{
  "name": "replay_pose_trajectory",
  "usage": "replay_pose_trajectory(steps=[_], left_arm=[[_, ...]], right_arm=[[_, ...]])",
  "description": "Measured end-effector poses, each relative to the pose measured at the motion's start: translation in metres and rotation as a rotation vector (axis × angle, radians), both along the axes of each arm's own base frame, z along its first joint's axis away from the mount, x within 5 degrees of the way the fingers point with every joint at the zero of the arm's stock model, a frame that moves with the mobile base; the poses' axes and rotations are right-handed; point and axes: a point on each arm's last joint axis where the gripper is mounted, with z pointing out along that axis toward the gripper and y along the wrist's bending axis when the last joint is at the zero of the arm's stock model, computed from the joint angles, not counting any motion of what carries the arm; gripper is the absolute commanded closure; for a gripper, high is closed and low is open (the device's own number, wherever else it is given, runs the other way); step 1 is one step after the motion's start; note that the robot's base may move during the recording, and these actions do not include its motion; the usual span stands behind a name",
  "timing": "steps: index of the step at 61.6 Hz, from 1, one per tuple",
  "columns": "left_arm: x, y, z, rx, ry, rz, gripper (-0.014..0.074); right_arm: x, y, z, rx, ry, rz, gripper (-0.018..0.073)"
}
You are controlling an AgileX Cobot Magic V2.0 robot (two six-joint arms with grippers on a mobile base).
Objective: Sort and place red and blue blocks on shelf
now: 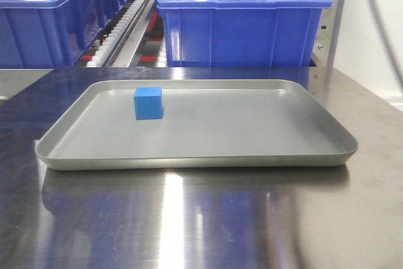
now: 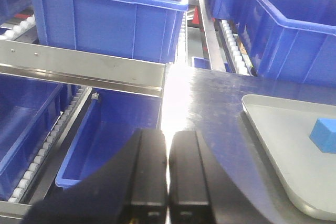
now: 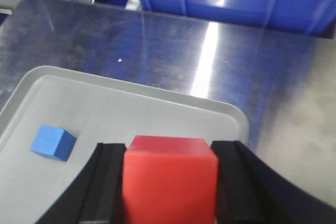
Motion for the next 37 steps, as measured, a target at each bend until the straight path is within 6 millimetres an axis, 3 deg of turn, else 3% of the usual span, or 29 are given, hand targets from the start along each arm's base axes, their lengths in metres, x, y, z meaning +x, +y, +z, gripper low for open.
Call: replay_pose_trajectory(steps=[4,17,37], left_arm=[[0.000,0.000,0.000,0.000,0.000,0.000,0.0461],[0.000,0.000,0.000,0.000,0.000,0.000,0.0461],[0.000,0.000,0.000,0.000,0.000,0.000,0.0461]], right_arm=[[-0.017,-0.014,0.001,0.004,-0.016,-0.023,0.0502],[-0.071,-0.057,-0.031,-0.005,0.003,-0.123,0.0502],[-0.142,-0.096,-0.073,0.029,-0.135,-0.272,0.0502]])
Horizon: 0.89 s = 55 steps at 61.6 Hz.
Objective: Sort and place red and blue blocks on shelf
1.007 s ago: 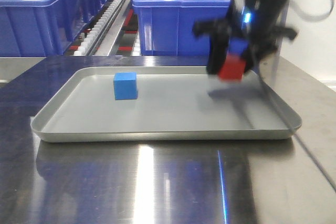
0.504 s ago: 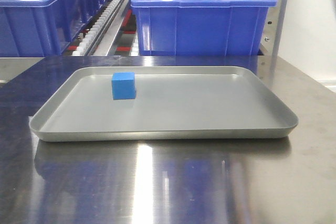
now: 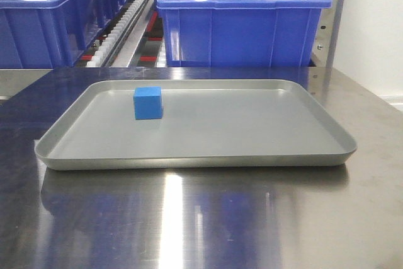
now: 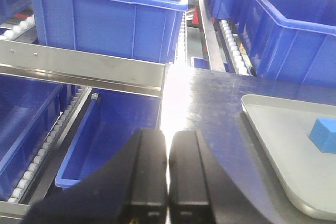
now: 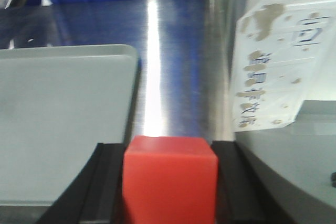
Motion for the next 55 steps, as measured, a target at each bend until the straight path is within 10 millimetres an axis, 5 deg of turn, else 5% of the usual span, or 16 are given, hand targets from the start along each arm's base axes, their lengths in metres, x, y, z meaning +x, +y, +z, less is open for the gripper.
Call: replay_pose_trajectory(steps=[9,55], left_arm=[[0.000,0.000,0.000,0.000,0.000,0.000,0.0461],[0.000,0.000,0.000,0.000,0.000,0.000,0.0461]], right_arm=[[-0.013,-0.004,-0.008,0.002,-0.023,-0.021,0.0502],[-0.014,-0.004,-0.009,0.001,-0.018,-0.021,0.0502]])
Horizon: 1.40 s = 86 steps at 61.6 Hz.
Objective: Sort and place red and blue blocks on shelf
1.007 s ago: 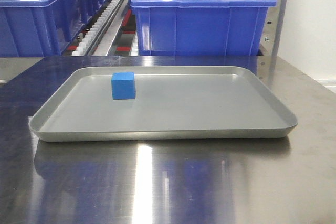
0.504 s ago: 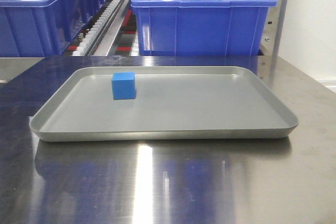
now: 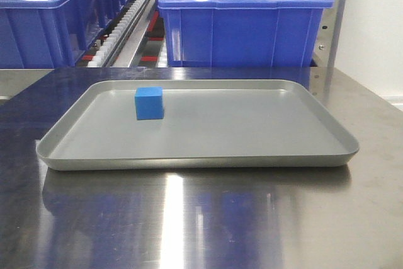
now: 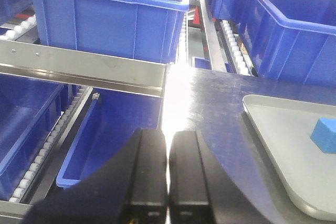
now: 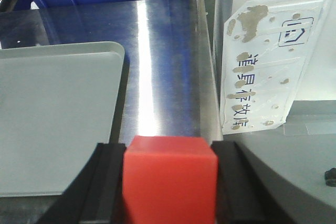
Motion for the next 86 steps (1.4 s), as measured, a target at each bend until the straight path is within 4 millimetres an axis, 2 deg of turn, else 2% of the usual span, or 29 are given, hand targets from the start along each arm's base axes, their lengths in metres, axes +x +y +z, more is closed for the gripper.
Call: replay_pose_trajectory(steps=[29,37,45,55,60,70,86], left_arm=[[0.000,0.000,0.000,0.027,0.003,-0.002,0.0461],[0.008,-0.002,0.006,0.031,0.102,-0.037,0.0461],[0.029,-0.009,0.044,0.056,0.210,-0.102,0.0461],[0.081,-0.026,0.100,0.133,0.341,-0.174,0.0461],[0.103,-0.034,0.113,0.152,0.380,-0.197,0.0461],[0.133,-0.045,0.120,0.174,0.456,-0.215,0.0461],[0.144,-0.049,0.115,0.162,0.491,-0.218,0.0461]], right_arm=[[0.000,0.000,0.000,0.000,0.001,0.000,0.0502],[0.000,0.000,0.000,0.000,0.001,0.000,0.0502],[0.000,0.000,0.000,0.000,0.001,0.000,0.0502],[0.000,0.000,0.000,0.000,0.001,0.000,0.0502],[0.000,0.000,0.000,0.000,0.001,0.000,0.0502],[0.000,0.000,0.000,0.000,0.001,0.000,0.0502],[0.000,0.000,0.000,0.000,0.001,0.000,0.0502]])
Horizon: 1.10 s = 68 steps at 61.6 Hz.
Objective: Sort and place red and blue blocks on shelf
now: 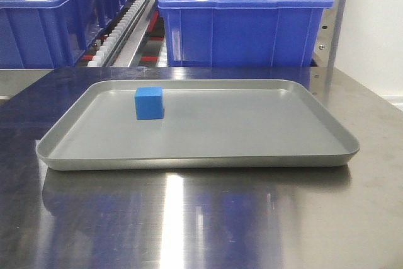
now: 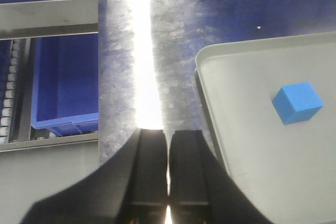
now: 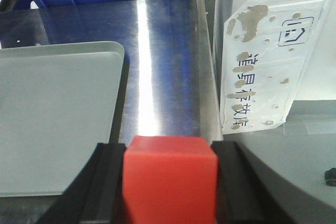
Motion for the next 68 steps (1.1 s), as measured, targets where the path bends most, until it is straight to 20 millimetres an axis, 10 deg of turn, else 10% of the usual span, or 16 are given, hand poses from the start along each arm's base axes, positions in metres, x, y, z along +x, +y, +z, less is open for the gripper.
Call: replay_pose_trajectory(steps=[46,68], left_arm=[[0.015,-0.009,-0.025,-0.069,0.199,0.026,0.0440],[0.053,-0.023,-0.015,-0.030,0.359,0.001,0.0054]], right_arm=[[0.000,0.000,0.000,0.000,0.000,0.000,0.0502],[0.000,0.000,0.000,0.000,0.000,0.000,0.0502]])
